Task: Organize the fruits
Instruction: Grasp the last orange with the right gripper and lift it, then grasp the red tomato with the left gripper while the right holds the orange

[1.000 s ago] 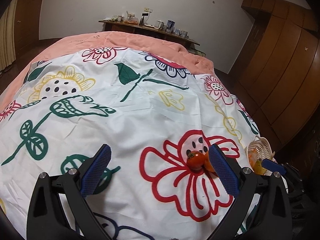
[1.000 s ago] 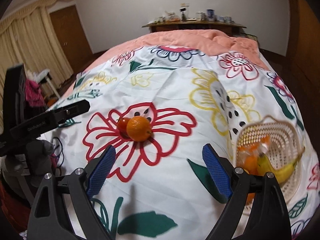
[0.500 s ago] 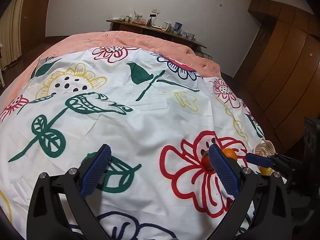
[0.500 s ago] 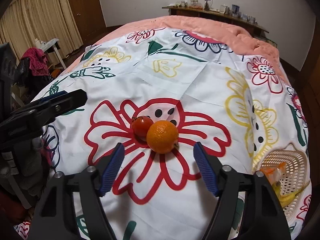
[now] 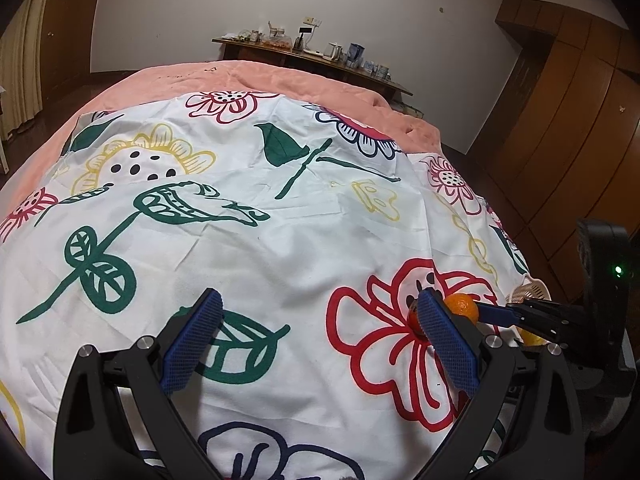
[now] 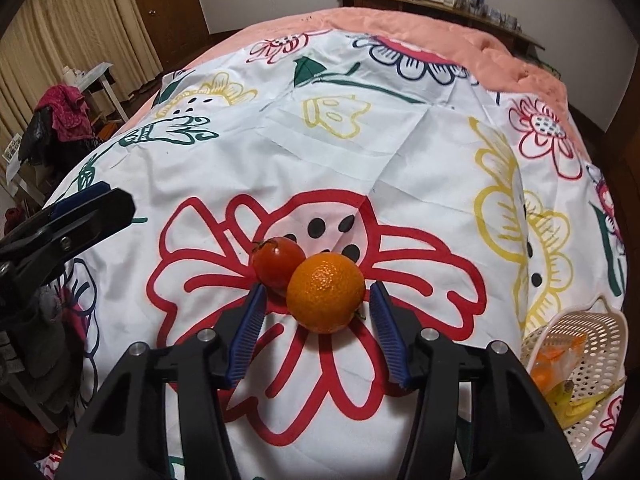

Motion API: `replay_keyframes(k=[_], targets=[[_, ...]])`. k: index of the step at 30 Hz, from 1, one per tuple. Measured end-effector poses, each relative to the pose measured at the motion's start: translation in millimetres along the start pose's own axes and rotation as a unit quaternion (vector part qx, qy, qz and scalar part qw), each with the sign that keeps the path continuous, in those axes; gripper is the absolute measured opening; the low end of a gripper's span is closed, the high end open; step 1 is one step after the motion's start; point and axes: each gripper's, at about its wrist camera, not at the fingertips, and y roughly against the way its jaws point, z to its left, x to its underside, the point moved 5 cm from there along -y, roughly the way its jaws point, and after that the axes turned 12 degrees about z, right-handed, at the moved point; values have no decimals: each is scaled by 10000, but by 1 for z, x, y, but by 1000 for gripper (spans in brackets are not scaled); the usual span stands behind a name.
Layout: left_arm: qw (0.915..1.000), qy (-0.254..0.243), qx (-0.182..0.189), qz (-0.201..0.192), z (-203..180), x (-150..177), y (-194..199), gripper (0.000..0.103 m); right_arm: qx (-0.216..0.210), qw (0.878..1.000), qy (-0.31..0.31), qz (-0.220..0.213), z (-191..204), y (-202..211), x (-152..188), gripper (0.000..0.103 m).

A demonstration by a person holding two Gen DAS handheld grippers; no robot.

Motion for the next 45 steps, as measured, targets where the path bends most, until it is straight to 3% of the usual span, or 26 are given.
replay_keyframes(k=[8,20,28,34,45], targets=[[10000,-18,-39,9,-2,2,-2,99,-151,9998,-129,-38,-5,1,1,39],[9997,-191,-175,42,-9,3,-8,99,-127,9971,-555,-499,-22,29,22,39],[9965,-796,-260,69,-39,3,-9,98,38,9936,-767,-827,-31,45,40,39],[9887,-1461,-296,153,-71,2,-15,87,-27,9920,-876,-904,-34,46,47,39],[9768,-2015,-216,688,-100,6,-46,55,-125,9885,-1096,-1039,-42,48,53,39]])
